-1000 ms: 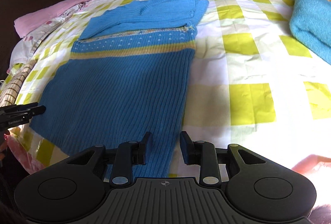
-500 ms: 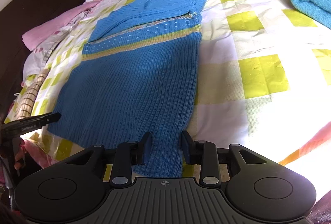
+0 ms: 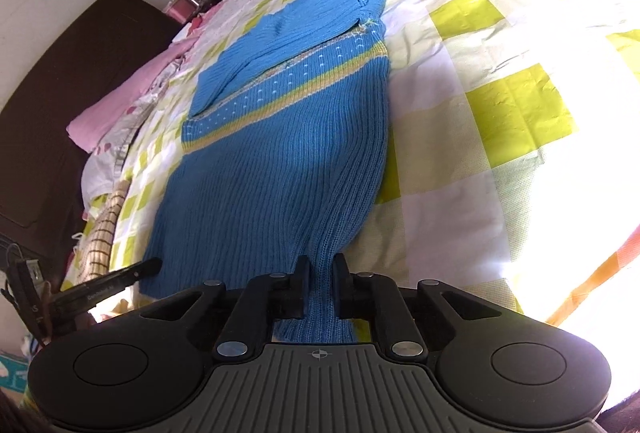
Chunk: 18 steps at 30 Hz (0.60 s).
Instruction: Fold small clothes
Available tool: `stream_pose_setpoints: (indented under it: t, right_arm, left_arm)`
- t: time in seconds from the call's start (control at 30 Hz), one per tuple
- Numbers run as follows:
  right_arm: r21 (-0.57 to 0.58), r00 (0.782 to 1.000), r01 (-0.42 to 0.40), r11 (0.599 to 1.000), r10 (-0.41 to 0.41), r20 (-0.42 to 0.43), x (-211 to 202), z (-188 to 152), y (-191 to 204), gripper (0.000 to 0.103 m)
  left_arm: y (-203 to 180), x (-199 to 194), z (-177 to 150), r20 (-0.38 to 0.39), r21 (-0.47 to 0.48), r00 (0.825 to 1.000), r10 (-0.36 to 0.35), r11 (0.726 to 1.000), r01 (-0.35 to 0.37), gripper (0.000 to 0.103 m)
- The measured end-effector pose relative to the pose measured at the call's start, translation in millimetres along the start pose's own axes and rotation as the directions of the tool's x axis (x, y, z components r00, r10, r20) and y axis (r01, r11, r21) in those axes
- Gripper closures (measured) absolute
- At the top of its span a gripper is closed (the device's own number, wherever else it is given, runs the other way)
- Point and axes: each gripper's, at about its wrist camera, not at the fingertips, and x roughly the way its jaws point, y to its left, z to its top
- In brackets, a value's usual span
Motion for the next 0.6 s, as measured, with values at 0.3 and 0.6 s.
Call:
stream_pose_setpoints:
  t: [0.3,0.6]
  right_arm:
    - [0.09,0.979,-0.145,0.985,0.13,0.156,-17,31,6,0.093]
    - [0.122,0.927,-0.249,0.961,0.2,0.316,-18,96,10,0.093]
  left_arm:
    - [12,-1,38,0.129,-0.194,0.977,-0.168,0.962,0.191,0.09]
    - [20,19,111,0.274,-0.225,0.937,-0.218,0.932,0.283,0.09]
